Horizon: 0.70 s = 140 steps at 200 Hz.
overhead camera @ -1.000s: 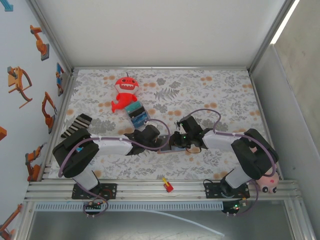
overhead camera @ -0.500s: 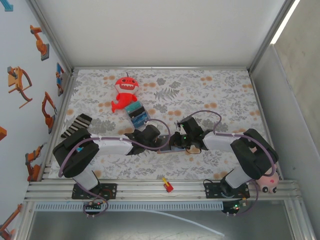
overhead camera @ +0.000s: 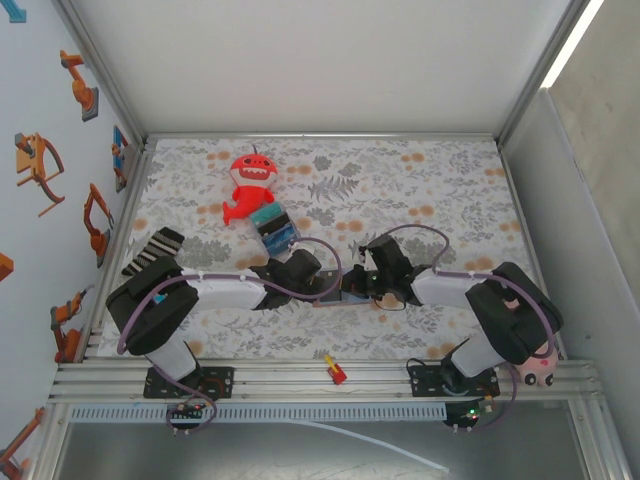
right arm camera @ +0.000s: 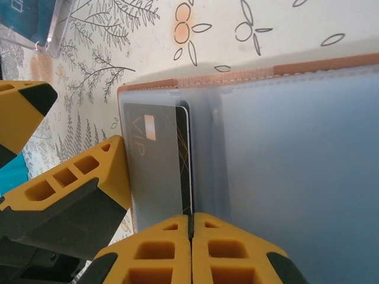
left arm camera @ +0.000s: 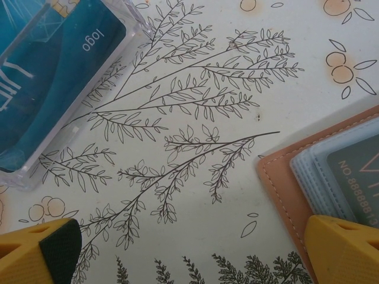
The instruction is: Take the credit cards out of the card holder
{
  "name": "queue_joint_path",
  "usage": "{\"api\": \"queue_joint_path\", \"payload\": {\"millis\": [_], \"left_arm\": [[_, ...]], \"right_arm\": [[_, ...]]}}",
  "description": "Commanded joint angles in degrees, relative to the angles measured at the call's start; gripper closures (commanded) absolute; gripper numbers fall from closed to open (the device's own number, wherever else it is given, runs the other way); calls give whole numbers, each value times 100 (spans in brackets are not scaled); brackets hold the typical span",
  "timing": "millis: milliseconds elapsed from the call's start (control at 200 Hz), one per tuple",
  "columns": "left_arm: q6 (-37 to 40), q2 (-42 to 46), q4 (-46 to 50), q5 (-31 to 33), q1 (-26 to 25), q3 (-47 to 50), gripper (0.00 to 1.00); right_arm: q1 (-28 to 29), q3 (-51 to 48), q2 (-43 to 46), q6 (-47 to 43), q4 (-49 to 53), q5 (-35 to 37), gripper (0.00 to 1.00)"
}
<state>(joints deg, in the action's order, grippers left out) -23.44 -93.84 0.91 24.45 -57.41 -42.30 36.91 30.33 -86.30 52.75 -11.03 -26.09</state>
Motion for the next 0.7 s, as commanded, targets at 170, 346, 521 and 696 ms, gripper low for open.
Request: {"api": "queue_joint_path", "payload": {"millis": [170, 346, 521, 696], "left_arm": [[64, -119, 279, 156, -34, -68, 3], [79, -108, 312, 222, -34, -67, 3], [173, -70, 353, 320, -33, -76, 3], [287, 77, 453, 385, -34, -172, 3]], "right_arm": [[-130, -159, 109, 3, -138, -45, 99], [-179, -64, 124, -178, 135, 21, 99], [-188, 169, 252, -499, 769, 219, 100], [-184, 290, 401, -674, 1164, 385, 100]]}}
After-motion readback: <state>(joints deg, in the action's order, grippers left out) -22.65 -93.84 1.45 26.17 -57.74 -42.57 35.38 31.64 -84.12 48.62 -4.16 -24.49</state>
